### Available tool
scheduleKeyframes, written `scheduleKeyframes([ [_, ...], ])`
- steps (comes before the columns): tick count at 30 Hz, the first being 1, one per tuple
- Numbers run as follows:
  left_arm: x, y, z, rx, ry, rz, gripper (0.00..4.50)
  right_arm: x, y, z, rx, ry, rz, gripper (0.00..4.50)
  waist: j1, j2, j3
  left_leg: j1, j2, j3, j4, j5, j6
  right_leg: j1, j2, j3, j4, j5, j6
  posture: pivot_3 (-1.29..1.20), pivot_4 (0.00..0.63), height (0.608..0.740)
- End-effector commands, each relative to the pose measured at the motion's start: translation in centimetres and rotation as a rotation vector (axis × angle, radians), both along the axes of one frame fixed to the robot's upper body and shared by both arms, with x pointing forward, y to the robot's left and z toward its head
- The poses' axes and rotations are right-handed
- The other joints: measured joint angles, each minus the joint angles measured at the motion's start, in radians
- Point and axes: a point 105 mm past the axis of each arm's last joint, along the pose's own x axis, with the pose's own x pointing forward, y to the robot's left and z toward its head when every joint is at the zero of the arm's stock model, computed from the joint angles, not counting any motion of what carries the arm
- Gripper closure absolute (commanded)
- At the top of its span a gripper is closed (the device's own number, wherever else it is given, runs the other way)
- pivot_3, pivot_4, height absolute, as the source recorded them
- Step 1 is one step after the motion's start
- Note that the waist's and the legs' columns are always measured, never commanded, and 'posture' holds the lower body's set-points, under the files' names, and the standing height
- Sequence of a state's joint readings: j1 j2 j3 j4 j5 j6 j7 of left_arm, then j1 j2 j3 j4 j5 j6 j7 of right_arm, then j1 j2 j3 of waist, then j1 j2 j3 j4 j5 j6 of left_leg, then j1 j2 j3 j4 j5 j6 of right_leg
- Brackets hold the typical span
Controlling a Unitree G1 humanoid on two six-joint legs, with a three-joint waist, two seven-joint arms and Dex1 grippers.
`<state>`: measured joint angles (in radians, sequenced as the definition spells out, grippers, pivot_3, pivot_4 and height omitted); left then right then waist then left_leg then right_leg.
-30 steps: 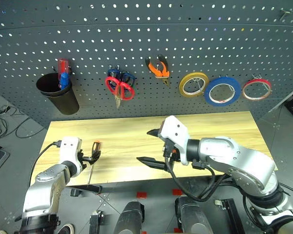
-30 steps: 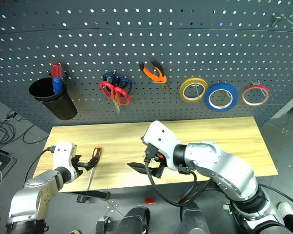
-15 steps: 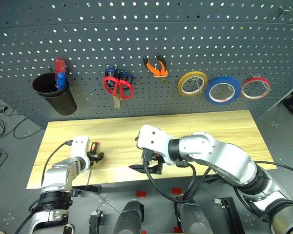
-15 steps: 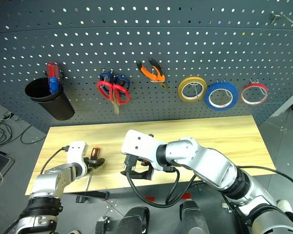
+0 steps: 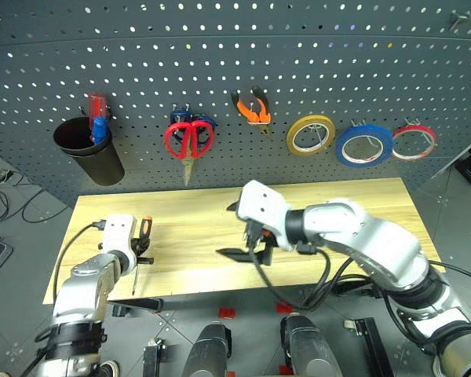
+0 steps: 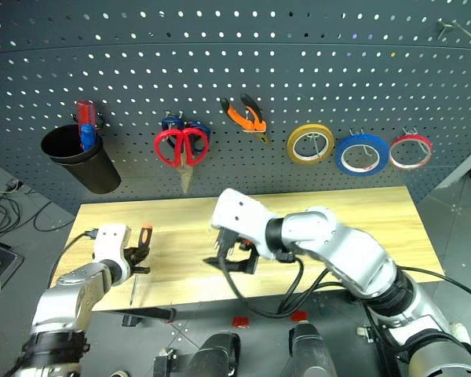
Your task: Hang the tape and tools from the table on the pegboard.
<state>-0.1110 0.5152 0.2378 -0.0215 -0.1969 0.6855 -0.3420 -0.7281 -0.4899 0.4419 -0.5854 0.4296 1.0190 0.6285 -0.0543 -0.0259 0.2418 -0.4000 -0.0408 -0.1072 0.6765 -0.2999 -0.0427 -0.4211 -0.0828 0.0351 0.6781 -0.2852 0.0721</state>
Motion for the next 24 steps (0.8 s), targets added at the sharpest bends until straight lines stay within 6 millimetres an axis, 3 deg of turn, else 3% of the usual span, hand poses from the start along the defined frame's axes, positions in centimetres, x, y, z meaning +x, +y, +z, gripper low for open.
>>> scheduleKeyframes([
  [1, -0.4, -2.3, 4.2, 0.073, -0.191, -0.112, 3.91, -0.7, -0.6, 3.3, 0.066, -0.095, 0.060, 0.00, 0.001, 0.000, 0.000, 0.000, 0.000, 0.000, 0.000, 0.000, 0.000, 0.000, 0.000, 0.000, 0.000, 0.000, 0.000, -0.04, 0.195, 0.740],
  [4, -1.0, -4.1, 6.6, 0.142, -0.331, -0.188, 3.91, -0.7, -1.2, 5.3, 0.124, -0.112, 0.066, 0.00, 0.001, 0.000, -0.001, 0.000, 0.000, 0.001, 0.000, 0.000, 0.000, 0.000, 0.000, 0.000, 0.000, 0.000, 0.000, -0.03, 0.176, 0.740],
  [9, -1.3, -6.4, 11.6, 0.212, -0.590, -0.277, 3.91, 0.0, -2.3, 6.9, 0.140, -0.178, 0.057, 0.00, 0.013, -0.002, -0.008, 0.000, -0.001, 0.002, 0.000, 0.000, 0.000, 0.000, 0.000, 0.000, 0.000, 0.000, 0.000, -0.03, 0.147, 0.740],
  [16, -0.5, -5.6, 21.6, 0.279, -0.909, -0.237, 3.91, 0.2, -2.8, 9.9, 0.300, -0.099, 0.053, 0.00, 0.022, -0.005, -0.014, 0.000, 0.000, 0.003, 0.001, 0.000, 0.000, 0.000, 0.005, 0.000, 0.002, 0.001, -0.001, -0.01, 0.129, 0.740],
  [21, -0.5, -3.7, 27.3, 0.295, -1.067, -0.125, 3.91, 0.4, -3.0, 10.2, 0.315, -0.090, 0.034, 0.00, 0.022, -0.007, -0.019, 0.000, 0.000, 0.004, 0.001, 0.000, -0.001, -0.001, 0.006, 0.001, 0.000, 0.001, -0.001, -0.01, 0.126, 0.740],
  [24, -0.6, -2.4, 29.4, 0.287, -1.120, -0.060, 3.91, 0.4, -3.0, 10.6, 0.333, -0.089, 0.030, 0.00, 0.021, -0.007, -0.020, 0.000, 0.000, 0.005, 0.002, 0.001, -0.001, -0.001, 0.006, 0.001, 0.001, 0.001, -0.001, -0.01, 0.124, 0.740],
])
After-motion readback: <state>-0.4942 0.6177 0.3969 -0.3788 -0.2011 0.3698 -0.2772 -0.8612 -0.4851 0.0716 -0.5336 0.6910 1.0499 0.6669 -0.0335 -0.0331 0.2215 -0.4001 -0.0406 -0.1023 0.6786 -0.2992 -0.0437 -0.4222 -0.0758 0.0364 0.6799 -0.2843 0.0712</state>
